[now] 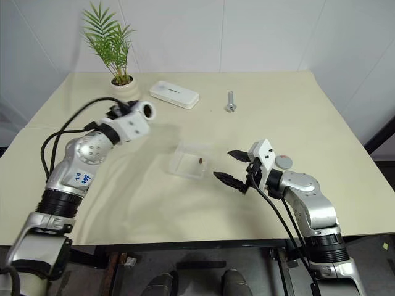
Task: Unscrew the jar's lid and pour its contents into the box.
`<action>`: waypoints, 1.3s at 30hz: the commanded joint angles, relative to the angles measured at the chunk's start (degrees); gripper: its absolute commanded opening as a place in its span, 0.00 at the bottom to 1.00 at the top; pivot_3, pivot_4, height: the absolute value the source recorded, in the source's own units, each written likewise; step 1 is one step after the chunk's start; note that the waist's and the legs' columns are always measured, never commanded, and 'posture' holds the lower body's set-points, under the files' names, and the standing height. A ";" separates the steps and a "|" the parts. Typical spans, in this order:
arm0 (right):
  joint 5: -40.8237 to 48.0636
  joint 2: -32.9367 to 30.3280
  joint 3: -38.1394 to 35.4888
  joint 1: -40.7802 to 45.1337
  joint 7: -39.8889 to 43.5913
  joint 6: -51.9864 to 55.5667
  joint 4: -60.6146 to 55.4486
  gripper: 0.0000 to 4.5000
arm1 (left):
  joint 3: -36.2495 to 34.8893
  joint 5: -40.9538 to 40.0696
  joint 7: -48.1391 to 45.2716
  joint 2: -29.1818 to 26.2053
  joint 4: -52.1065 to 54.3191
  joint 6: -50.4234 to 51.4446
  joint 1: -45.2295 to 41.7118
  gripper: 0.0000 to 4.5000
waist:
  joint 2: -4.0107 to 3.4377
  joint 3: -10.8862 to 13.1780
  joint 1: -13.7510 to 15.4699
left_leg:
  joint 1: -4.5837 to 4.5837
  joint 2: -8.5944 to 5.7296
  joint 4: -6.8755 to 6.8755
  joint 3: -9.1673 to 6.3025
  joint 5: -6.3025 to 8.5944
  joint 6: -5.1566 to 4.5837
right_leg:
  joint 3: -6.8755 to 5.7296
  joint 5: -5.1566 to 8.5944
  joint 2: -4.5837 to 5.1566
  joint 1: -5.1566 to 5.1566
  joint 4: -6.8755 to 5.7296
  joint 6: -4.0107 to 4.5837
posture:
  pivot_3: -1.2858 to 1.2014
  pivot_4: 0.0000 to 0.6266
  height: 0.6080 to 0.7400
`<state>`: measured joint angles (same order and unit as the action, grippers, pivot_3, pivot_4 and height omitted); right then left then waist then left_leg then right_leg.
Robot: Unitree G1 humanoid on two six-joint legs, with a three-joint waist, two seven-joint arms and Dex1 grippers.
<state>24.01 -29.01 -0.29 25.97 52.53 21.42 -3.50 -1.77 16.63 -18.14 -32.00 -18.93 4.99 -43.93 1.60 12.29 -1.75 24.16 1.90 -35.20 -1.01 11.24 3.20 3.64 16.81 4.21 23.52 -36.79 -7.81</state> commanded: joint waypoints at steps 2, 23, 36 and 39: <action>0.10 -0.87 -0.25 1.63 1.49 -1.23 -0.17 1.00 | -12.09 -12.37 1.43 2.63 2.12 12.90 0.43 0.44 | 0.00 0.00 -0.05 | -0.02 0.00 0.00 -0.02 -0.01 0.00 | 0.00 0.00 -0.01 0.00 -0.05 0.00 | 0.52 0.24 1.00; -0.89 -0.33 1.26 4.85 4.94 -2.30 1.71 1.00 | -28.72 -31.75 3.84 4.78 -3.02 11.48 13.42 0.44 | 0.03 -0.03 0.11 | -0.10 -0.01 -0.01 -0.03 -0.06 0.10 | -0.02 -0.06 0.01 -0.09 0.04 0.06 | 0.52 0.24 1.00; -0.05 0.64 1.90 4.44 4.82 -1.60 0.05 1.00 | -27.68 -32.75 1.57 0.32 12.93 15.59 25.16 1.00 | 0.04 -0.03 -0.04 | -0.08 0.04 0.14 0.00 -0.03 0.14 | -0.03 -0.06 0.02 -0.06 0.26 0.10 | 0.52 0.24 1.00; -0.07 0.50 1.74 4.61 5.05 -1.79 0.58 1.00 | -27.44 -31.77 -0.13 -1.77 20.45 15.65 31.52 1.00 | 0.03 -0.03 -0.10 | -0.09 0.04 0.17 0.03 -0.01 0.16 | -0.03 -0.05 0.05 -0.06 0.30 0.14 | 0.52 0.24 1.00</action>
<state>22.91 -28.44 2.17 29.96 57.18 20.16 -1.78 -28.66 -15.38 -17.23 -32.32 -3.73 21.01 -14.39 1.64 12.26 -1.85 24.07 1.95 -35.00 -0.96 11.23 3.36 3.60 16.76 4.28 23.46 -36.46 -7.64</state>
